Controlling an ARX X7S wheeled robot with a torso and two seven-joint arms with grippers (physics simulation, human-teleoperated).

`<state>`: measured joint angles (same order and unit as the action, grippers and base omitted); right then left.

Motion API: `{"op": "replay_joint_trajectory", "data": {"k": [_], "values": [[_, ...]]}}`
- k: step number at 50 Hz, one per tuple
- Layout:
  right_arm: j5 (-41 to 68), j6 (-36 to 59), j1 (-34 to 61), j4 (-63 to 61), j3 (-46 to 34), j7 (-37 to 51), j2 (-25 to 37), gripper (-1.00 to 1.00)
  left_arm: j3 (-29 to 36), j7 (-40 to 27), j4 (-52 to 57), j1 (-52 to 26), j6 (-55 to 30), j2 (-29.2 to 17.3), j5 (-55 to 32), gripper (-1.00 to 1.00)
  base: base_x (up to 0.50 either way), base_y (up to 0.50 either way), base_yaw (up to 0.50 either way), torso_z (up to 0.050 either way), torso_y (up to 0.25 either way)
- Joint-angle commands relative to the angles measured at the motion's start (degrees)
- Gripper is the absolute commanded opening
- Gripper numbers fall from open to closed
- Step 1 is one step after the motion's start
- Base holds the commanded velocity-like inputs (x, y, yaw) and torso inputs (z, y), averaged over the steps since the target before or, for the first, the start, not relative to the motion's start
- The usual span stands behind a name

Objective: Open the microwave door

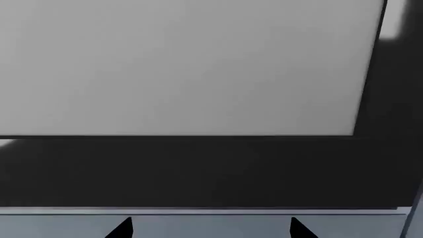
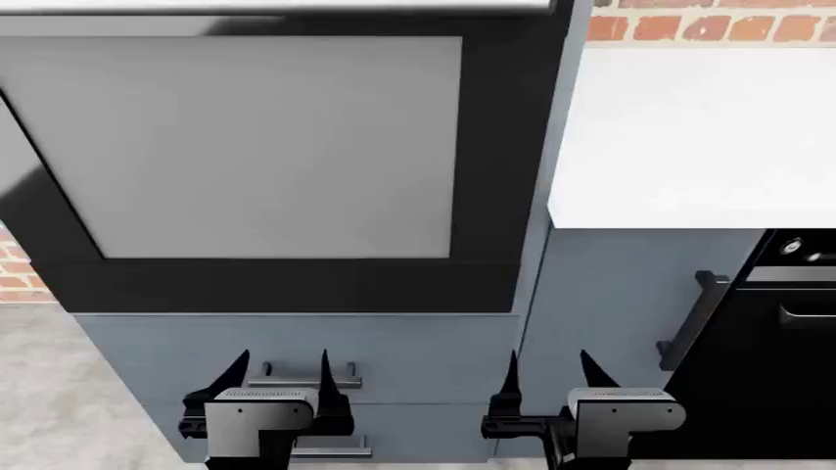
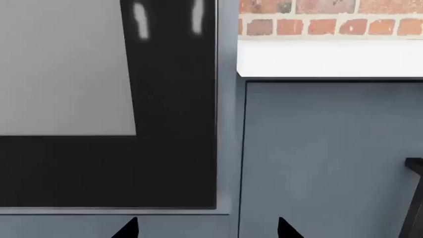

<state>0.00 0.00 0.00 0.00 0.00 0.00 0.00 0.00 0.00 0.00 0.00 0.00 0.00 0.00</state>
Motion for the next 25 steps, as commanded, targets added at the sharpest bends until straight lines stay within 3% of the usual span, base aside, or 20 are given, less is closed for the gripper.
{"op": "replay_joint_trajectory", "data": {"k": [1, 7, 15, 25], "values": [[1.0, 0.1, -0.2, -0.3, -1.1, 1.1, 0.9, 1.00, 1.0, -1.0, -0.4, -0.3, 0.0, -1.0, -0.9, 1.00, 0.00, 0.00, 0.00, 0.000, 0.000], [2.3, -0.5, -0.5, 0.0, -2.3, 2.2, 2.2, 1.00, 2.5, -2.3, -1.9, -1.3, 1.6, -2.2, -1.4, 1.00, 0.00, 0.00, 0.00, 0.000, 0.000], [3.7, 0.6, -0.8, -3.2, -3.1, 3.1, 3.3, 1.00, 3.7, -3.6, 2.6, -1.3, 1.8, -3.3, -1.7, 1.00, 0.00, 0.00, 0.00, 0.050, 0.000], [4.7, 11.7, 4.7, -22.8, -2.6, 5.1, 5.7, 1.00, 3.5, -4.9, 16.2, -5.7, -4.6, -6.1, -0.4, 1.00, 0.00, 0.00, 0.00, 0.050, 0.000]]}}
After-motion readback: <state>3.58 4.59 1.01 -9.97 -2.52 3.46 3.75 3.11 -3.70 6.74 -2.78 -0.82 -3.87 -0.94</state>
